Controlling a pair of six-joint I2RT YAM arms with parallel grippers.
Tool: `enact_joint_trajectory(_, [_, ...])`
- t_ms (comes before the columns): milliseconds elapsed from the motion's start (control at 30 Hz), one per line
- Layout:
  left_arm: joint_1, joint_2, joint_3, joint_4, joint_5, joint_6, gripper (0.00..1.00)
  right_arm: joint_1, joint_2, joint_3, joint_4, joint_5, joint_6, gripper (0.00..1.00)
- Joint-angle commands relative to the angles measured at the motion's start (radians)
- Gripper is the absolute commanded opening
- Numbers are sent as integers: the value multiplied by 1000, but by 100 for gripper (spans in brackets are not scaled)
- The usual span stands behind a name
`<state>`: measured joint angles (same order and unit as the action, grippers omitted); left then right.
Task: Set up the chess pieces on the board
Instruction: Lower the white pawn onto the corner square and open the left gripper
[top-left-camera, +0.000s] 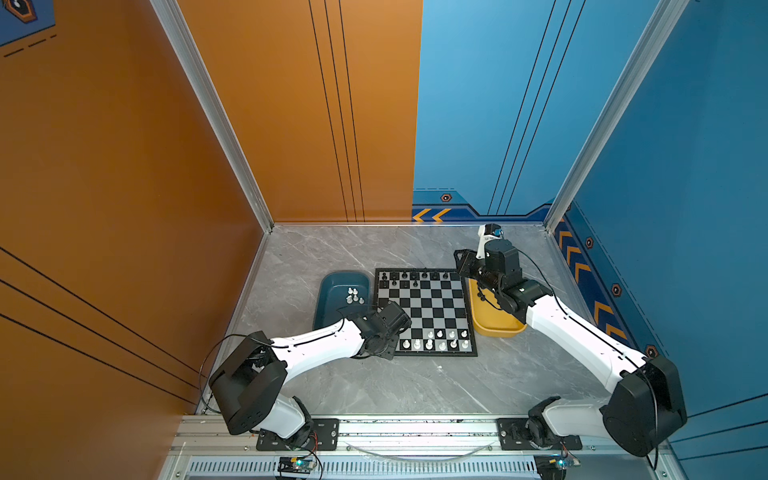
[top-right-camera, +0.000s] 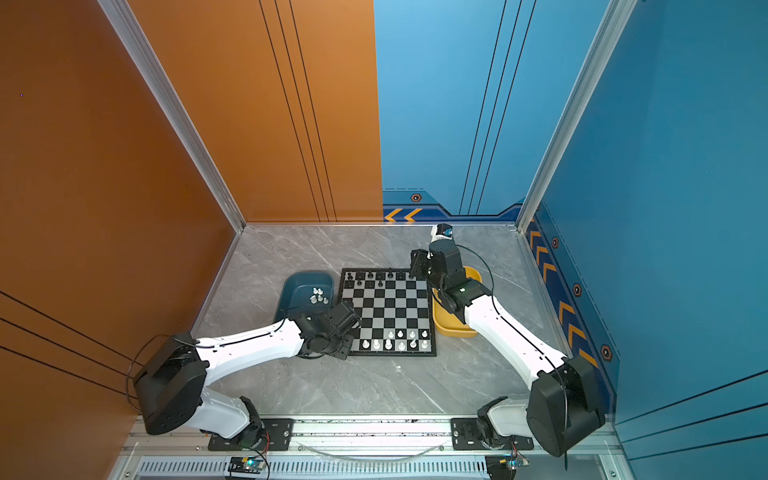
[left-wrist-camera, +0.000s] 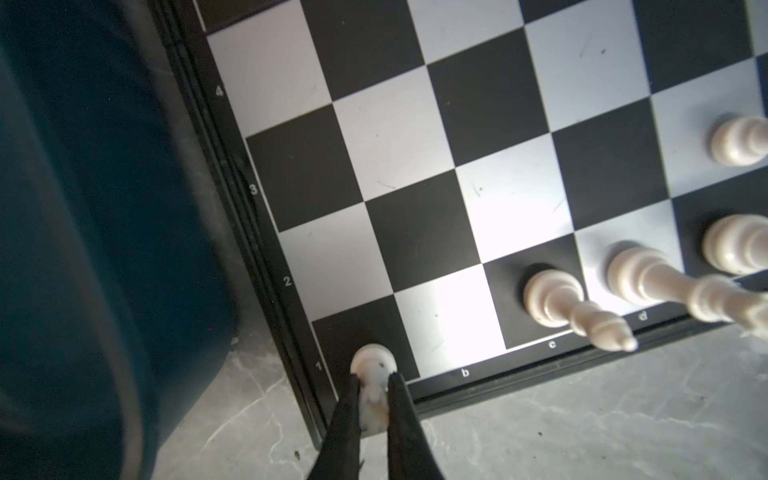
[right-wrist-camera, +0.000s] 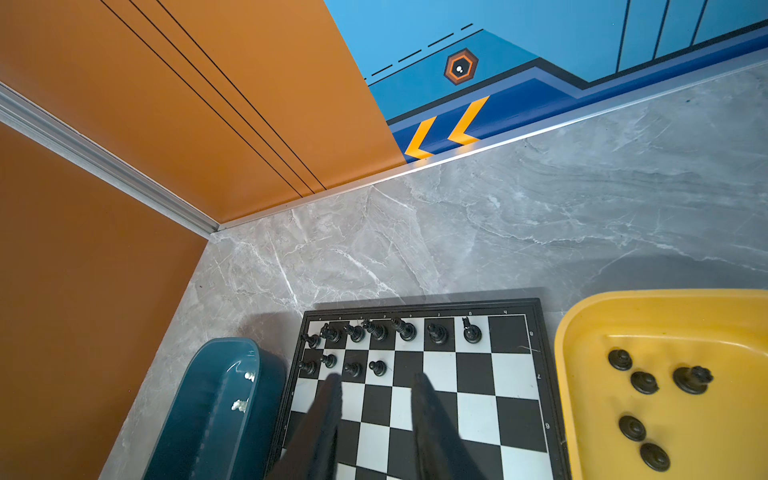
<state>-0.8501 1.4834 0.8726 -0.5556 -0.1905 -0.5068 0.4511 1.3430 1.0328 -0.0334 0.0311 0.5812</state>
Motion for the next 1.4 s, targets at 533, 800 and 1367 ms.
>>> enact_joint_trajectory(533, [13,14,-21,3,22,-19,10,8,7,11,0,19,-3,31])
enact_joint_trajectory(800, [14,20,-18,2,30,-21,13,8,12,13,0,15,-3,31])
enact_joint_trajectory(1367, [14,25,-30,3,37,-26,19,15,16,18,-2,15,-5,31])
